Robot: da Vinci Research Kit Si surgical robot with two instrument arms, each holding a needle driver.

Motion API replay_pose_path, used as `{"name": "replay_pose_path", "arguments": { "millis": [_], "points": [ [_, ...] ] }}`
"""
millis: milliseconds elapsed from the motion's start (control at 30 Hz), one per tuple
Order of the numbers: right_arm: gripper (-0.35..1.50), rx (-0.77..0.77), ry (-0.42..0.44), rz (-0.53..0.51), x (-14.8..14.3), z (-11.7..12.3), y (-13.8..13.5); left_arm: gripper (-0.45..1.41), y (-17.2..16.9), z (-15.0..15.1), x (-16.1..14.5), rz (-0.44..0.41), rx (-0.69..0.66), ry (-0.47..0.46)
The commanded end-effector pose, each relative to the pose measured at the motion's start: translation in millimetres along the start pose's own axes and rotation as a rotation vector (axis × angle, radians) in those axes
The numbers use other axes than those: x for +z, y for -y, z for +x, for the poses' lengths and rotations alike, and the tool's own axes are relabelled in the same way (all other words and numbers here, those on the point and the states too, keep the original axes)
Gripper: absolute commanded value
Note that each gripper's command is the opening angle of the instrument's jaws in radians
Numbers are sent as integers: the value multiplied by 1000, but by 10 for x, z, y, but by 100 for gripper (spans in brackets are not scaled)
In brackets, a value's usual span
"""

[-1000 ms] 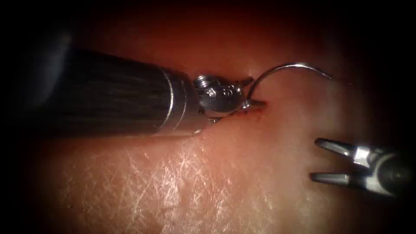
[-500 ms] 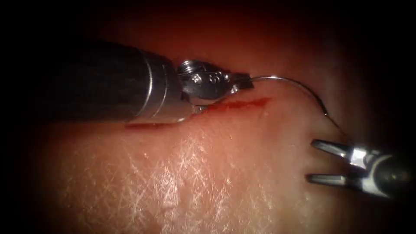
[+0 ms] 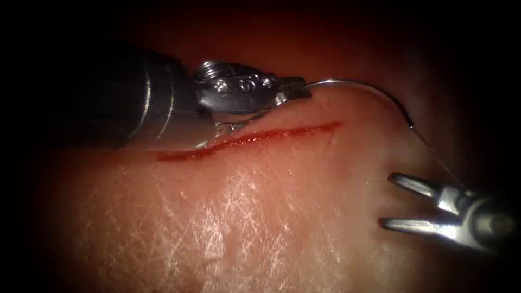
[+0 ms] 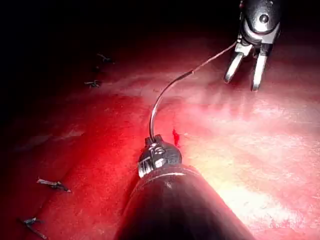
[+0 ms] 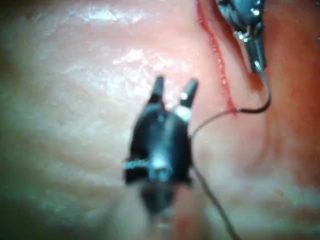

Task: Wound Closure

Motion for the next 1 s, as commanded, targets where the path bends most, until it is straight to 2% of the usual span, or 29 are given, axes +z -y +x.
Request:
{"name": "replay_pose_path", "arguments": {
  "millis": [33,133,233,367,467,533,633,867,1000],
  "points": [
    [38,25,-6,-2,9,-5,9,-31,3,1,2,-11,-33,-33],
    [34,54,-10,-7,12,-6,11,-38,8,5,-6,-22,-75,-68],
    [16,93,-11,-25,18,-9,12,-43,13,8,-17,-34,-112,-110],
    [14,138,-12,-76,30,-20,8,-45,13,7,-24,-66,-156,-139],
    [21,167,-66,-144,36,-24,-4,-45,7,3,-27,-81,-170,-144],
    [41,189,-124,-209,40,-20,-19,-43,3,-3,-30,-98,-195,-154],
    [44,198,-149,-243,42,-15,-28,-43,2,-5,-32,-102,-212,-164],
    [46,211,-298,-426,45,-3,-46,-45,2,-9,-37,-143,-279,-191],
    [111,238,-336,-521,66,2,-47,-45,-1,-11,-33,-170,-312,-196]
  ]
}}
